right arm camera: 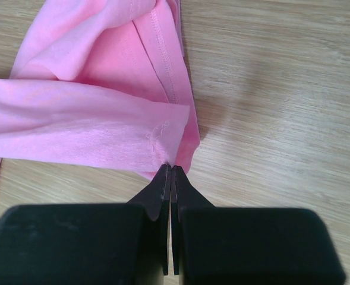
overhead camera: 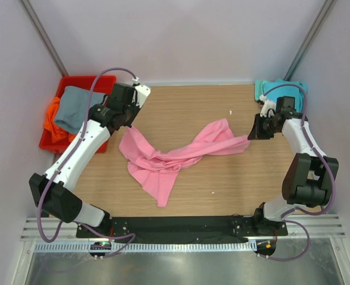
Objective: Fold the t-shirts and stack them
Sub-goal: Flatten the tshirt out
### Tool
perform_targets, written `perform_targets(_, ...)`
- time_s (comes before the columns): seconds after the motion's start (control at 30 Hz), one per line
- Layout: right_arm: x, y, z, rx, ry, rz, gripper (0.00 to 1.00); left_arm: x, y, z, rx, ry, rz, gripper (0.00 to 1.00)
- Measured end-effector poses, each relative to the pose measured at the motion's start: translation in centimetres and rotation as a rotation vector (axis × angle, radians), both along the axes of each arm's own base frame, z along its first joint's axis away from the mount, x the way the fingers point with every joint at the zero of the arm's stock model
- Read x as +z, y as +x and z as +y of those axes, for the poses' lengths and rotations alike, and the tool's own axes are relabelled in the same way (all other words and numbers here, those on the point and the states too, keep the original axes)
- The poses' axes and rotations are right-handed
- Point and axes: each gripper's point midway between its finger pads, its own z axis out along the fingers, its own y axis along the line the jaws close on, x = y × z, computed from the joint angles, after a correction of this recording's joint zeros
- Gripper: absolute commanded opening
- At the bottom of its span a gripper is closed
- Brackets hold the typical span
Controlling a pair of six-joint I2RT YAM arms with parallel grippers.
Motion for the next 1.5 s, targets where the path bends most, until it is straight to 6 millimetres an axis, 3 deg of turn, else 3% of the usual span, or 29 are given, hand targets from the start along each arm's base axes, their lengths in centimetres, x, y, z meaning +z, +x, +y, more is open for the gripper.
perform_targets(0.3,0.0,-0.2,0.2,0.007,0.007,0.006,0.01,-0.2,-0.6,-0.3,-0.008,-0.032,0.005,0.0)
perform_targets(0.37,-0.3,-0.7,0.2,0.023,0.007,0.029,0.08,-0.3,-0.8,-0.2,-0.008,-0.034,0.007,0.0)
perform_targets(0.5,-1.7,-2.5,0.5,0.076,0.014,0.12,0.11,0.1,-1.2,-0.1,-0.009,-0.041,-0.005,0.0)
perform_targets(0.63,-1.6,-3.9,0.9,0.14,0.038,0.212,0.4,0.9,-1.3,0.6,0.007,-0.052,-0.027,0.0)
perform_targets(0.73,-0.7,-2.7,0.7,0.165,0.032,0.202,0.49,1.3,-1.2,1.2,0.021,-0.058,-0.039,0.0)
perform_targets(0.97,0.3,-0.5,0.8,0.163,0.054,0.153,0.47,1.3,-1.3,1.4,0.024,-0.074,-0.038,0.0)
perform_targets(1.27,-6.4,-1.0,1.0,0.183,0.117,0.352,0.44,0.8,-1.4,1.2,0.013,-0.088,-0.023,0.0)
perform_targets(1.5,-7.1,-0.1,0.9,0.184,0.12,0.36,0.42,0.6,-1.3,1.0,0.01,-0.089,-0.014,0.0)
